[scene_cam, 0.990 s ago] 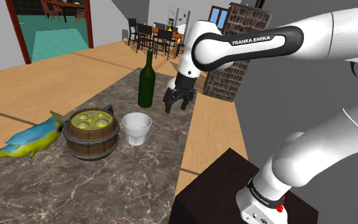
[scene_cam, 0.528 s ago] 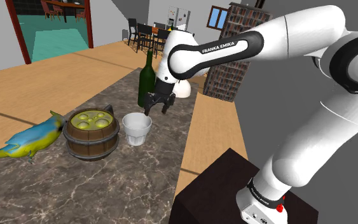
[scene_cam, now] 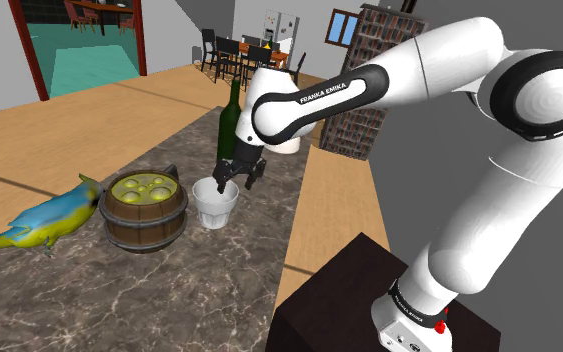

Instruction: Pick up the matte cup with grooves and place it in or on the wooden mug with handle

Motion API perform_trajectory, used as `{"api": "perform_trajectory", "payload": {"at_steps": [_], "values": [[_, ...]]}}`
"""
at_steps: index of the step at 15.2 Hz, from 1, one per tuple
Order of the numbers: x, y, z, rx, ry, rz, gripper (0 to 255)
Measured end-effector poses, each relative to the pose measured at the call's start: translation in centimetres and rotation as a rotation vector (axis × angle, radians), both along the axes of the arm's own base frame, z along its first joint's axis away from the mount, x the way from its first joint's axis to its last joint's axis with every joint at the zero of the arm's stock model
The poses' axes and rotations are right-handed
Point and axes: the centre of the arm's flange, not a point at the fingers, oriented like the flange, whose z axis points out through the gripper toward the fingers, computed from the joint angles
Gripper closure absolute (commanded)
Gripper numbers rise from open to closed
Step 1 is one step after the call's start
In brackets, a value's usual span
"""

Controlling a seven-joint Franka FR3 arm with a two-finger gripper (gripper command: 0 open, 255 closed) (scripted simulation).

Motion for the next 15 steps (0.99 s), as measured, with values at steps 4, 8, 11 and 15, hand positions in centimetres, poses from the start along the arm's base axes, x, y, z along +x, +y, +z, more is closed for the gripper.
{"api": "perform_trajectory", "payload": {"at_steps": [4,8,11,15], "values": [[0.08,0.21,-0.79,0.000,0.000,0.000,0],[0.08,0.23,-0.82,0.000,0.000,0.000,255],[0.08,0.23,-0.81,0.000,0.000,0.000,255],[0.09,0.23,-0.79,0.000,-0.001,0.000,255]]}}
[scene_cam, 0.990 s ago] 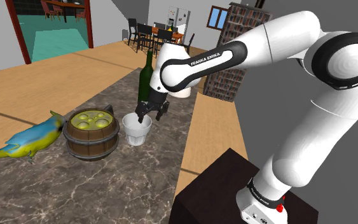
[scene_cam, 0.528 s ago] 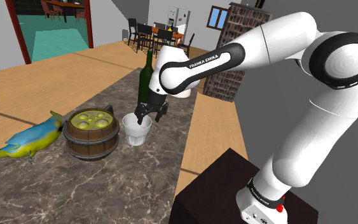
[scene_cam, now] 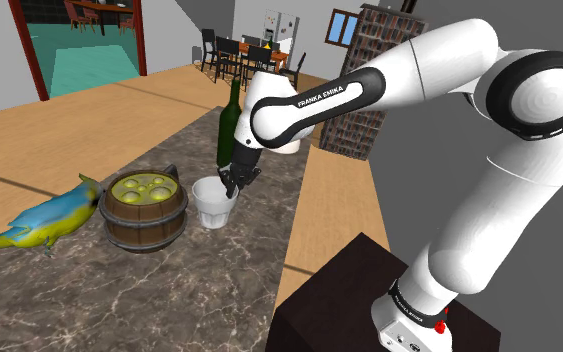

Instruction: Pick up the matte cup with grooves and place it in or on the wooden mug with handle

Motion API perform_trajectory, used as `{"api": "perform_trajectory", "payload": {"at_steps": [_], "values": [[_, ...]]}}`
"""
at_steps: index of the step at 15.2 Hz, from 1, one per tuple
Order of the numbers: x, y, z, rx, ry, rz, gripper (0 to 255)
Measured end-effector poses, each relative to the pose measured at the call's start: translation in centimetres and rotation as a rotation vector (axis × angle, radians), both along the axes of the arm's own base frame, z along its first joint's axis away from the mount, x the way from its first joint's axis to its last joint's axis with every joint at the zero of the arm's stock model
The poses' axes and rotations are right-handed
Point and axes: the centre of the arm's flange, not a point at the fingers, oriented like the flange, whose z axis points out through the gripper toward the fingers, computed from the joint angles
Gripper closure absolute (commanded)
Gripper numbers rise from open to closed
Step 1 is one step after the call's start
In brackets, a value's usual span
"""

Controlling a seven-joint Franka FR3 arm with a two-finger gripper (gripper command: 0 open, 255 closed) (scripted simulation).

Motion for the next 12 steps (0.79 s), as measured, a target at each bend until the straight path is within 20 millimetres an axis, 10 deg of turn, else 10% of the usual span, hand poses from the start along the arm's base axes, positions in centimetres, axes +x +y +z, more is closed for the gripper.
{"api": "perform_trajectory", "payload": {"at_steps": [12], "values": [[-0.1,0.1,4.2,0.000,0.001,0.000,255]]}}
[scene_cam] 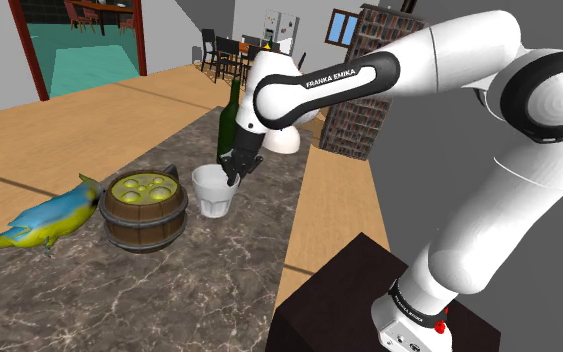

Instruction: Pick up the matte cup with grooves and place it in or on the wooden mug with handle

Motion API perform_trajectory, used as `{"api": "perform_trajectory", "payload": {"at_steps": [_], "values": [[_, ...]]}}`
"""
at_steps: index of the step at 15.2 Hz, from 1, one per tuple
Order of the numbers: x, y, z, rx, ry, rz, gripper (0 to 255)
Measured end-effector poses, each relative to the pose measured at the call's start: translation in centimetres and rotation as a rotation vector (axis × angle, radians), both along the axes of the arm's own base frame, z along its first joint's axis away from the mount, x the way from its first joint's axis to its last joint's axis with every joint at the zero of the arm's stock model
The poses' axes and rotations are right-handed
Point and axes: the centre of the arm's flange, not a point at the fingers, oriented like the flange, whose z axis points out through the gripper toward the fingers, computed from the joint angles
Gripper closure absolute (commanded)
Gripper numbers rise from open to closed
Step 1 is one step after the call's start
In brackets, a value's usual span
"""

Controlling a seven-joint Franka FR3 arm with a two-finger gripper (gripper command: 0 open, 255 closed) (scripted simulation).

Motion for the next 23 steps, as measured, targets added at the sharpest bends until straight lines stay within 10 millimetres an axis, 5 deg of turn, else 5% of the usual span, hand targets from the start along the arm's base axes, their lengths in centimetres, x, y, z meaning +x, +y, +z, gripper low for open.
{"api": "perform_trajectory", "payload": {"at_steps": [23], "values": [[0.0,-0.1,12.1,0.000,0.000,0.000,255]]}}
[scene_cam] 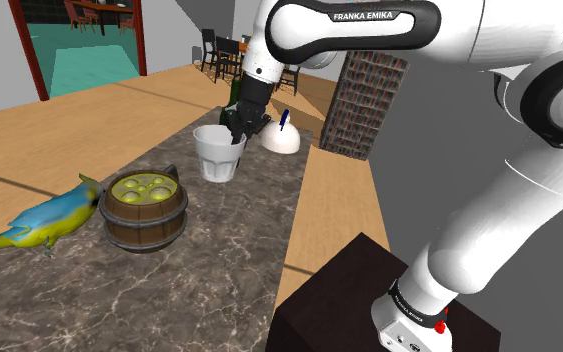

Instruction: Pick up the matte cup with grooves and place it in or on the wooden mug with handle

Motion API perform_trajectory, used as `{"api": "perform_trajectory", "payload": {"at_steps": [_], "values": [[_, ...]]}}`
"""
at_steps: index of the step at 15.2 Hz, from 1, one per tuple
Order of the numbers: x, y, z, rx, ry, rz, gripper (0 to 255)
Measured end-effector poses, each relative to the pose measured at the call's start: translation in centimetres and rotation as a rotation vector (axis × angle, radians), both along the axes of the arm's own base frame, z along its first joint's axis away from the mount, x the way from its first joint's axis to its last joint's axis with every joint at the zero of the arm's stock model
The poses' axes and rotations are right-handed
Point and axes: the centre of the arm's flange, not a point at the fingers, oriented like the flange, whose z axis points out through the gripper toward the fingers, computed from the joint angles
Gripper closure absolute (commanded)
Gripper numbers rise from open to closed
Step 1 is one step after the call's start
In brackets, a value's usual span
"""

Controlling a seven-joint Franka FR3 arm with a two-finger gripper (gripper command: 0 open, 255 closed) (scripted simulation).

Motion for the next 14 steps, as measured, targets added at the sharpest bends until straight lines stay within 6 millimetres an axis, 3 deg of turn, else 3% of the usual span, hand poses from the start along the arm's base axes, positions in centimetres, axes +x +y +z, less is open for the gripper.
{"api": "perform_trajectory", "payload": {"at_steps": [10,14], "values": [[0.0,0.0,5.3,0.000,0.000,0.000,255],[1.7,3.3,6.6,-0.001,0.000,0.001,255]]}}
